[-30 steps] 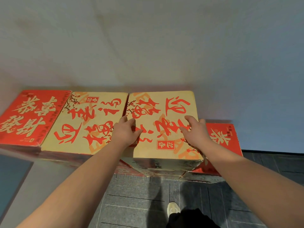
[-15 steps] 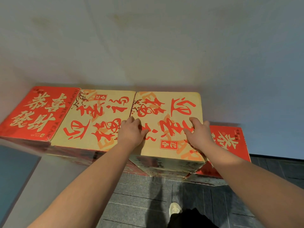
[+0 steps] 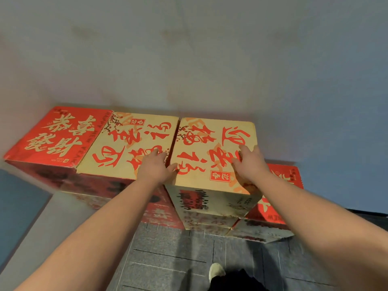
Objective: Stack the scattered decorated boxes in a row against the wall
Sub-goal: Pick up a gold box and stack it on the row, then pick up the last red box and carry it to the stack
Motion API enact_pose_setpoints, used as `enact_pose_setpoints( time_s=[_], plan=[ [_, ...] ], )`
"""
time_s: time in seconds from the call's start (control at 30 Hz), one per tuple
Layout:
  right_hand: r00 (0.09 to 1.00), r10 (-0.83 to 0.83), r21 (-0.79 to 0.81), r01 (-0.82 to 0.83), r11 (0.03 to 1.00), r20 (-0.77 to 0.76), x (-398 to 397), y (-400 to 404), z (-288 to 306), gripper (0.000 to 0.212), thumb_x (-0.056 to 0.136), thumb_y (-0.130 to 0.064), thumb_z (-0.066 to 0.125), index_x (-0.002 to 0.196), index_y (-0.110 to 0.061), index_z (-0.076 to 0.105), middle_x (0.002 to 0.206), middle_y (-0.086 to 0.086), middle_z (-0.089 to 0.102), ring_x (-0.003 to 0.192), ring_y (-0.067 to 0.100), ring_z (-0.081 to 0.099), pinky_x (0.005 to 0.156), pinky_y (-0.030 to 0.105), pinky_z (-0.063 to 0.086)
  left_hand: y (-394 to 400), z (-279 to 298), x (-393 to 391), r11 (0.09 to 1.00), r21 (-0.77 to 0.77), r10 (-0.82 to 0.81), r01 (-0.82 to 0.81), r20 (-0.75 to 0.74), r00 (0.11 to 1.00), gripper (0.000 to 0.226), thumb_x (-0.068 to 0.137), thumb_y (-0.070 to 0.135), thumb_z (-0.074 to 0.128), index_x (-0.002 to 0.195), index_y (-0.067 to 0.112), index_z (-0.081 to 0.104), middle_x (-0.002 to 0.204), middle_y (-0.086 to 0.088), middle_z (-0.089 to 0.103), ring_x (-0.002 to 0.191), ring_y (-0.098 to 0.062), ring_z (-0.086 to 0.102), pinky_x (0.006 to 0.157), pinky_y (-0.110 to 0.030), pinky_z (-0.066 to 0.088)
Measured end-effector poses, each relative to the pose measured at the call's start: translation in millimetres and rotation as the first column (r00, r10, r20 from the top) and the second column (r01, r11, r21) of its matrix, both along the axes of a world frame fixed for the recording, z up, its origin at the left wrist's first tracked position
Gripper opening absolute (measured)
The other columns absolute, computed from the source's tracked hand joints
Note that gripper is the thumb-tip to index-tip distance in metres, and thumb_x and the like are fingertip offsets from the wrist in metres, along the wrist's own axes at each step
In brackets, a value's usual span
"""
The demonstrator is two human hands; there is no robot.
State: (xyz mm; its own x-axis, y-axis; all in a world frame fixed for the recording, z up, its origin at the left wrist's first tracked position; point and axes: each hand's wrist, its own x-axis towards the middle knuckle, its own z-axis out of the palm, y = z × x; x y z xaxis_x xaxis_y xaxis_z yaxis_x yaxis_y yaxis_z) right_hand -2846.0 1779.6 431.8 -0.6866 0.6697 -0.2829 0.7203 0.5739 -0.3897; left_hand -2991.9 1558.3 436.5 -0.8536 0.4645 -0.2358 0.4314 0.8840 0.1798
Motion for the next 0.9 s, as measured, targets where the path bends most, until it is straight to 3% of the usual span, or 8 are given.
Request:
enact_pose_setpoints(
  time_s=[0.27,0.47,0.57,0.67,0.9],
  plan=[
    [0.939,0.343,0.080,-0.341,0.937,-0.015,-9,-116,55,0.053,0.097,-0.044,0.045,0.142,-0.016,0.041,0.141,0.014,0.046,0.129,0.030,0.044,0.104,0.041,0.040,-119,45,41,0.994,0.067,0.083,-0.084,0.014,0.996,0.064,0.092,0.058,0.043,0.142,0.018,0.041,0.150,-0.011,0.034,0.135,-0.034,0.034,0.109,-0.048,0.034],
    [0.701,0.710,0.079,-0.706,0.704,-0.066,-57,-265,77,0.051,0.098,-0.042,0.045,0.139,-0.011,0.043,0.136,0.015,0.050,0.119,0.032,0.052,0.096,0.038,0.045,-280,64,80,0.920,0.023,0.390,-0.390,0.000,0.921,0.057,0.094,0.055,0.041,0.138,0.019,0.046,0.141,-0.009,0.045,0.128,-0.032,0.042,0.104,-0.040,0.036],
    [0.537,0.839,0.085,-0.835,0.543,-0.090,-75,-345,74,0.049,0.097,-0.041,0.047,0.135,-0.009,0.047,0.132,0.017,0.053,0.118,0.035,0.052,0.097,0.040,0.044,-357,70,125,0.802,0.019,0.597,-0.597,-0.007,0.802,0.055,0.094,0.054,0.041,0.139,0.021,0.044,0.144,-0.007,0.041,0.130,-0.031,0.038,0.104,-0.043,0.037],
    [0.351,0.931,0.036,-0.934,0.356,-0.100,-68,-442,64,0.048,0.097,-0.037,0.049,0.135,-0.008,0.049,0.135,0.019,0.053,0.125,0.032,0.049,0.102,0.035,0.037,-438,65,199,0.618,-0.045,0.786,-0.785,0.025,0.618,0.056,0.093,0.055,0.042,0.138,0.022,0.045,0.141,-0.008,0.041,0.128,-0.032,0.039,0.105,-0.045,0.037],
    [-0.183,0.978,-0.038,-0.982,-0.187,-0.097,56,-636,46,0.050,0.098,-0.038,0.048,0.139,-0.009,0.045,0.141,0.014,0.048,0.131,0.029,0.043,0.107,0.034,0.034,-557,49,411,0.182,-0.167,0.983,-0.969,0.064,0.174,0.057,0.095,0.053,0.041,0.139,0.017,0.044,0.142,-0.012,0.041,0.129,-0.034,0.039,0.107,-0.040,0.034]
  ],
)
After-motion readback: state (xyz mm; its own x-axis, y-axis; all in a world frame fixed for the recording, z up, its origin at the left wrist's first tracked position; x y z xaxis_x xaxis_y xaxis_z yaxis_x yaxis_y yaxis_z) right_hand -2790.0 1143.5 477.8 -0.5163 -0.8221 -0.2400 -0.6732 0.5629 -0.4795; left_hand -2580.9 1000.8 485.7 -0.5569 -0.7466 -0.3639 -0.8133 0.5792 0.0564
